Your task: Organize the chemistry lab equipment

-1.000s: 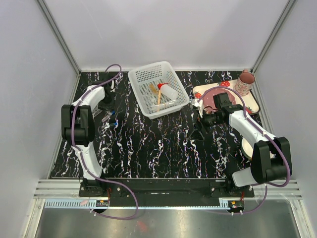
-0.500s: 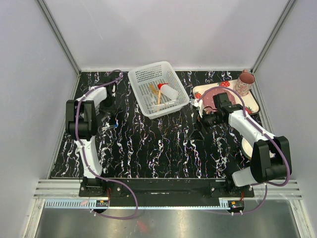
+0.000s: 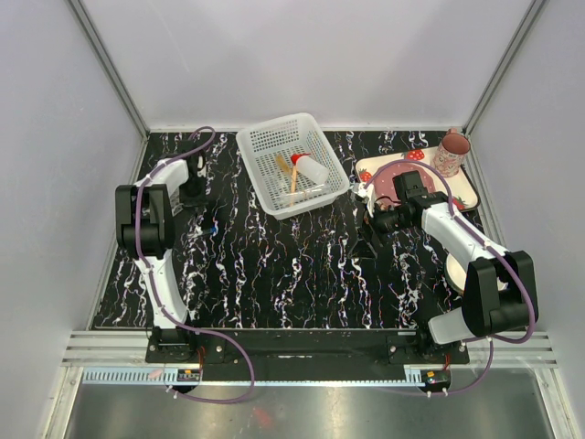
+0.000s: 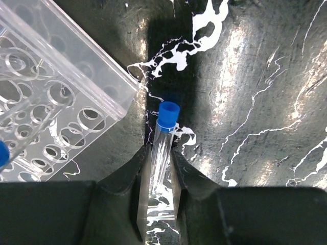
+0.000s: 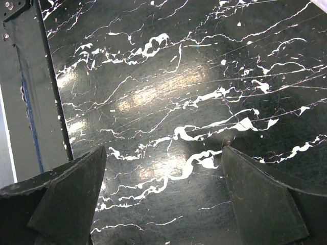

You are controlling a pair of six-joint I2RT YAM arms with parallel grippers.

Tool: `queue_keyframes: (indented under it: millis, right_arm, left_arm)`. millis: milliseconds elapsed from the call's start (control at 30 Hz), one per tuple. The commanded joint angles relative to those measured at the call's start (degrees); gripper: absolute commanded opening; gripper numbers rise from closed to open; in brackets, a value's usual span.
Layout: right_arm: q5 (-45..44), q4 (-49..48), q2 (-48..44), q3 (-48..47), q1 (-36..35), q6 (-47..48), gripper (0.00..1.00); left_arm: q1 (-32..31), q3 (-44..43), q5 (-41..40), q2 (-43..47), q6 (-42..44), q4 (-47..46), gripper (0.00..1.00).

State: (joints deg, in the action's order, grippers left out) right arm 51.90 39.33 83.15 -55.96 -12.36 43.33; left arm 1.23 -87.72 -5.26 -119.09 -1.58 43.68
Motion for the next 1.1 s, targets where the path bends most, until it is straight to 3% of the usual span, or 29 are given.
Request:
queue_keyframes:
  millis: [0,267,433,633,933,1067]
  right_arm:
    - [0.1,0.2,0.0,-2.2,0.1,1.1,1.0]
    - [-0.1,0.2,-0.2,-2.2,0.1,1.1,1.0]
    - [0.6,0.2,-0.4,-2.1,0.1,1.1,1.0]
    - [3.3,0.3,-0.7,-2.0,0.1,0.9,1.0]
    - [17.1,0.2,-0.2,-2.7,-0.4,-4.2,1.0]
    - [23.1,-1.0,0.6,-3.2,-1.9,-8.4,1.0]
  left_arm:
    - [0.3,1.6,4.8,0.1,-1.4,-1.8,0.23]
    - [0.3,3.9,17.5,5.3,-7.2,-9.6,0.18]
    - [0.6,10.3,22.3,11.4,-12.6,-17.3,0.16]
    - [0.8,21.1,27.0,24.1,-17.0,-24.1,0.16]
    - [-0.4,41.8,43.4,46.8,-31.2,-40.5,0.16]
    - [-8.1,49.6,42.8,56.3,-40.5,-48.8,0.17]
